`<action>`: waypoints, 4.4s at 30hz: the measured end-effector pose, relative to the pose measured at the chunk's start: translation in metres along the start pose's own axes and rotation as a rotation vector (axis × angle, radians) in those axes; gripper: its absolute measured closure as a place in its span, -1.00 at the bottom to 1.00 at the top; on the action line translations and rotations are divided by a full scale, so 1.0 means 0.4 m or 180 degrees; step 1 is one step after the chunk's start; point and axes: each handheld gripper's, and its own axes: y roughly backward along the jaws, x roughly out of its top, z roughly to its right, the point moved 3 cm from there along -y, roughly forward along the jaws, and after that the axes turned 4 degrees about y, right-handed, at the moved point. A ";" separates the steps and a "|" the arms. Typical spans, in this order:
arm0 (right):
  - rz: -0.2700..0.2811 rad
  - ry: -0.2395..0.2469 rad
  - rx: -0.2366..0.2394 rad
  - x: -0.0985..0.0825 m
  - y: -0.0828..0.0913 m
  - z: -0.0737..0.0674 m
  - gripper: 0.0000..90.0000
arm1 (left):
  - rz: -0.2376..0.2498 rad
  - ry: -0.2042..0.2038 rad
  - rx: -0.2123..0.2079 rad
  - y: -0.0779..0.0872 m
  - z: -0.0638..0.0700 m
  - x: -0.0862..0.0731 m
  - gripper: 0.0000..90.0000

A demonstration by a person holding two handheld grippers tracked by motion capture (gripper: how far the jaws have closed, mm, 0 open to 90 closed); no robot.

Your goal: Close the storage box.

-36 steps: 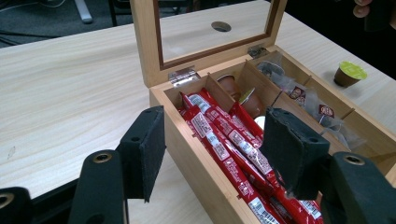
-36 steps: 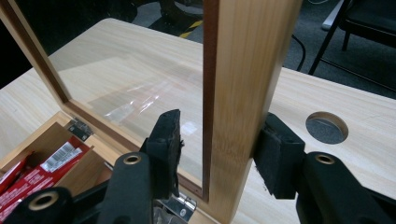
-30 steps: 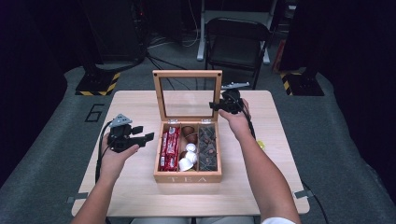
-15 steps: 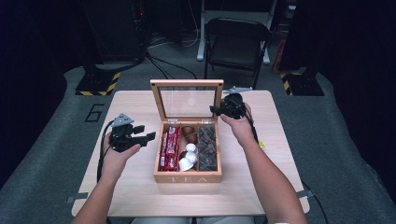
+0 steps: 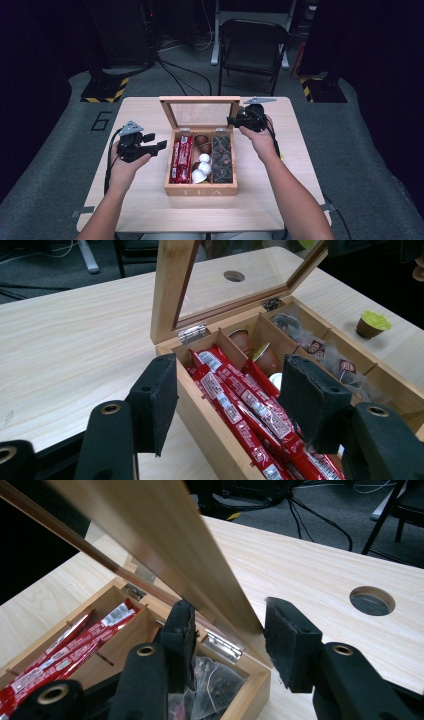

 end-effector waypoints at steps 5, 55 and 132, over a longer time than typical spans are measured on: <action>-0.0017 0.0077 -0.0006 -0.014 0.009 -0.011 0.23 | 0.0016 -0.0042 -0.0021 -0.001 0.012 0.005 -0.10; 0.0116 -0.0049 0.0032 -0.122 0.101 -0.079 0.12 | 0.0077 -0.0302 0.0022 0.024 0.069 0.040 0.23; 0.0149 0.0630 0.0097 -0.330 0.202 -0.252 0.24 | -0.0040 -0.0429 -0.0078 0.033 0.114 -0.219 0.24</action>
